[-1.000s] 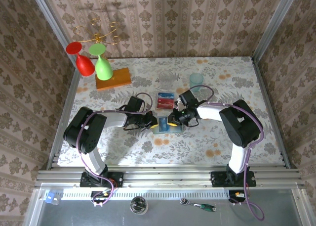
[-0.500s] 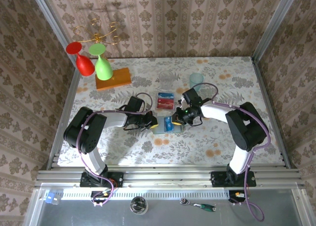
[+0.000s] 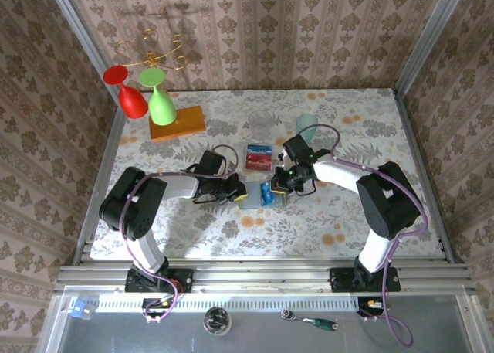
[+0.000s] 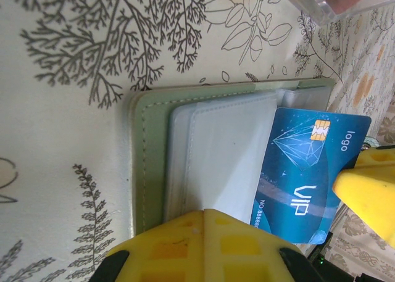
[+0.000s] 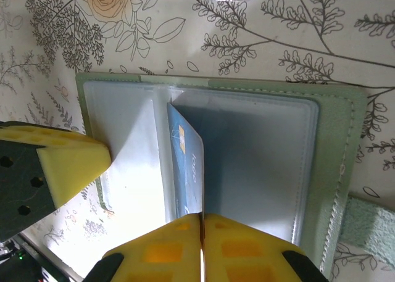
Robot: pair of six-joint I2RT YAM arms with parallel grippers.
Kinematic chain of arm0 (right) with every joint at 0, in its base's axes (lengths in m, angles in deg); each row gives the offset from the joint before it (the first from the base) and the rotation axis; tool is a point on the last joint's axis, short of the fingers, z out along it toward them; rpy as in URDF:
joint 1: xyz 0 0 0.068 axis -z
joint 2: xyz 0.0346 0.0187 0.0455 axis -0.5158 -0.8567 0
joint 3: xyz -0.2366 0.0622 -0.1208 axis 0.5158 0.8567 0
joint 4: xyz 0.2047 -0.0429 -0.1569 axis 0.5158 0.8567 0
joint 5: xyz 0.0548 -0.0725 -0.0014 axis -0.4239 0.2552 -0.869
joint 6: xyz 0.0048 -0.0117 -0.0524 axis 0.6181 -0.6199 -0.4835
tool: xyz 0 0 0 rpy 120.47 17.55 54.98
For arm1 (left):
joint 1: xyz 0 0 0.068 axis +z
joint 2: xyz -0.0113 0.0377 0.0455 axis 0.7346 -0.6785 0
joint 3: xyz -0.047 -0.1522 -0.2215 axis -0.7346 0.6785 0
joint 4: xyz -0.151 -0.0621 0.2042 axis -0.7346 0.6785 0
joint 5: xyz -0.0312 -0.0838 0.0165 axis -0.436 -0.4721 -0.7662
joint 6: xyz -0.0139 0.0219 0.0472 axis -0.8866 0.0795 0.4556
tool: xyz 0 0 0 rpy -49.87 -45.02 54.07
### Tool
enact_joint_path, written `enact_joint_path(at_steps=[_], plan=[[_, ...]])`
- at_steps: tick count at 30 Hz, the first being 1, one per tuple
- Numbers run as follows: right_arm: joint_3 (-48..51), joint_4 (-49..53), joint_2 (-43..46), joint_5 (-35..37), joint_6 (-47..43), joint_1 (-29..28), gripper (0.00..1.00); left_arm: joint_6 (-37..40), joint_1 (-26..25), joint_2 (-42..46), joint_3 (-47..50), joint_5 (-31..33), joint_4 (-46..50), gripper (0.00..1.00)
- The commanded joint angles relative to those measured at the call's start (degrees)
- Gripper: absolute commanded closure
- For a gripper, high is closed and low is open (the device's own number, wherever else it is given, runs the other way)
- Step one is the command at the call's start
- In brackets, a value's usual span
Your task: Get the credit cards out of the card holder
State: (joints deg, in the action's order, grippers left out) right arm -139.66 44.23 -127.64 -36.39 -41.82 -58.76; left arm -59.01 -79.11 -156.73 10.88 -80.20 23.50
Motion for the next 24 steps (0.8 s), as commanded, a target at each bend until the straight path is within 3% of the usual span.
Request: enact_joint_path(at_steps=[1,24], plan=[[-2.0,3.6,0.78,3.04,-0.92,-0.84,0.9,1.27,0.2,-1.11,1.21,0.55,1.63,1.0],[-4.59,4.17,-2.68,4.27,1.2,-4.02,0.86,0.72,0.19,-2.11,2.06,-0.75,-0.96,1.0]])
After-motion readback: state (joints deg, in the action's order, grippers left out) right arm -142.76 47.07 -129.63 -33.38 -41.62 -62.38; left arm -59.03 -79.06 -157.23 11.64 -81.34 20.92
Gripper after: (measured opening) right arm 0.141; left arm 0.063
